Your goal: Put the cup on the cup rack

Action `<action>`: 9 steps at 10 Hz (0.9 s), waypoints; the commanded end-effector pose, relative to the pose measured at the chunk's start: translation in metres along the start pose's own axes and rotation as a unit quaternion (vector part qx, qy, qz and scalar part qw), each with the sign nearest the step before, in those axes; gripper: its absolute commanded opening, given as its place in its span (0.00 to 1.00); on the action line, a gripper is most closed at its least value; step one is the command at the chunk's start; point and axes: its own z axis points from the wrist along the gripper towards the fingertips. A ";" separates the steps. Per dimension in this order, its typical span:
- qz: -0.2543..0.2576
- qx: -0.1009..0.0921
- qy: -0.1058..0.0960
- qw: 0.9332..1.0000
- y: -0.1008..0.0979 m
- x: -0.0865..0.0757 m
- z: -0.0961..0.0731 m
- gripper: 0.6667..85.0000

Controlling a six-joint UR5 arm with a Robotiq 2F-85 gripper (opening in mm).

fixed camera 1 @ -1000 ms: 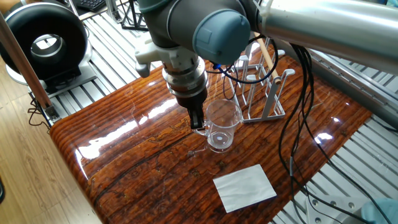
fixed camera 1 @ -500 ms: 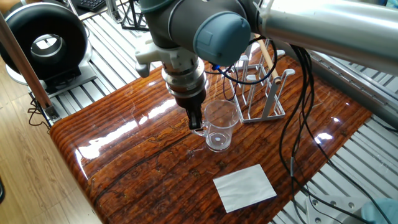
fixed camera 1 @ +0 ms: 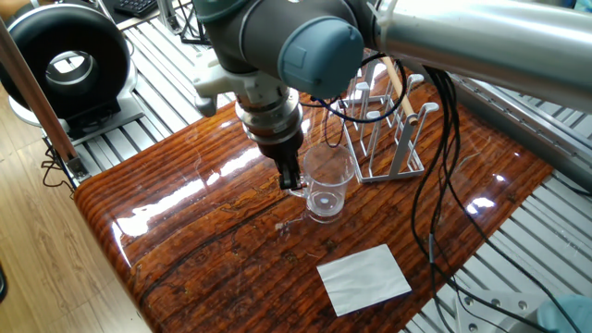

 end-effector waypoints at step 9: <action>-0.035 0.005 -0.020 0.999 -0.013 -0.038 -0.007 0.01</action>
